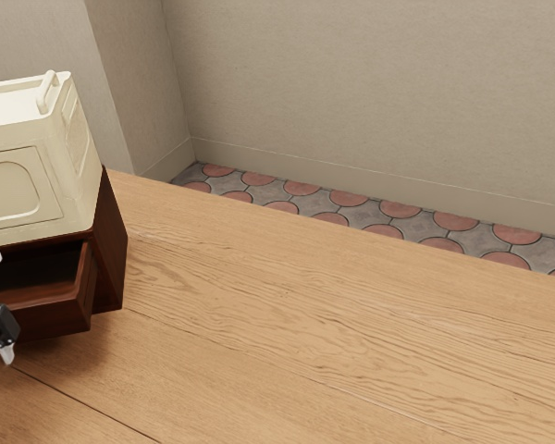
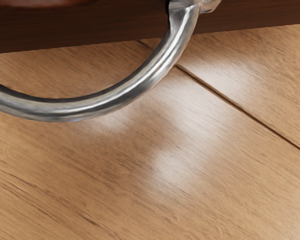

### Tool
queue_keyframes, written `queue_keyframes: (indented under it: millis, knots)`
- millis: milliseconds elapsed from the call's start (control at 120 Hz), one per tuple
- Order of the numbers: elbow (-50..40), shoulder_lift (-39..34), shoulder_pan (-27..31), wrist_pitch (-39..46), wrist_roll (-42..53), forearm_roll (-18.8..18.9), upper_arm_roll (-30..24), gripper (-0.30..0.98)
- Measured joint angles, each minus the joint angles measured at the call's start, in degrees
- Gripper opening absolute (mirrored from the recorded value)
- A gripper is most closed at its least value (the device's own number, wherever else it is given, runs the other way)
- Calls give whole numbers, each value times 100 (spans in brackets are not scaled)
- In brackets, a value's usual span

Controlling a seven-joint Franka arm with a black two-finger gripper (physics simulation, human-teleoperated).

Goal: Push the drawer handle with one arm to close the drawer

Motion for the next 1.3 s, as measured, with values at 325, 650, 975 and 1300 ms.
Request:
queue_keyframes:
  millis: [325, 650, 975, 1300]
  knots:
    - [11, 394, 36, 447, -318, 148, 9, 42]
    - [63, 327, 31, 582, -485, 286, 10, -2]
    - [324, 973, -14, 836, -590, 360, 208, -10]
    - [657, 1350, -87, 1147, -632, 367, 300, -10]
